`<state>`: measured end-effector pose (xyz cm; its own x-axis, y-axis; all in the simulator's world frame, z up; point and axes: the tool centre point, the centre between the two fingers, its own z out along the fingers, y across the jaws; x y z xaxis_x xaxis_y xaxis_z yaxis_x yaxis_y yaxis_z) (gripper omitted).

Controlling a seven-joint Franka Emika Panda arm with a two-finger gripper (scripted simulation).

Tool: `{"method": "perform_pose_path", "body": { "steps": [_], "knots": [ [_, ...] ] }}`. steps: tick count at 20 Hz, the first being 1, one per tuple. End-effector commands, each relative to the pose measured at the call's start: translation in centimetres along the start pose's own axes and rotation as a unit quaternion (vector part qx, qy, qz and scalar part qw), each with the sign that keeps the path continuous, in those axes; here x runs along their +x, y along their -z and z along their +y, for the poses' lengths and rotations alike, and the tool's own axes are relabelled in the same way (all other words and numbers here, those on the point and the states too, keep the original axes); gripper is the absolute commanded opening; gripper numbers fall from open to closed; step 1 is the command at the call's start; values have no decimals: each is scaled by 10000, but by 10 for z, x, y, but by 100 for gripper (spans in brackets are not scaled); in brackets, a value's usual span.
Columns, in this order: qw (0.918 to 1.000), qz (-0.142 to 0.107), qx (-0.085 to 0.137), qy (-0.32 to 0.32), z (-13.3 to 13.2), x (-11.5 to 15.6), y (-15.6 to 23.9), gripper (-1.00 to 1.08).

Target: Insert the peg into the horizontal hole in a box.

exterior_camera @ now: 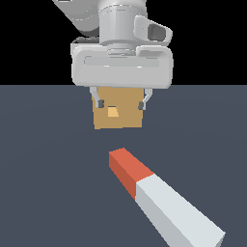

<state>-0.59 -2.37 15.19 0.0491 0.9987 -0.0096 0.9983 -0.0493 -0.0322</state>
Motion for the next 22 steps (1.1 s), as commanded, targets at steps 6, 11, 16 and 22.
{"method": "perform_pose_path", "body": {
  "steps": [6,11,16,22],
  "knots": [
    [10000,0,-3,58,1,-3,-2,100],
    [9997,-1,-14,233,2,-13,-6,100],
    [9986,-1,-31,525,6,-28,-15,100],
    [9946,-1,-60,1032,16,-55,-29,100]
  ]
}}
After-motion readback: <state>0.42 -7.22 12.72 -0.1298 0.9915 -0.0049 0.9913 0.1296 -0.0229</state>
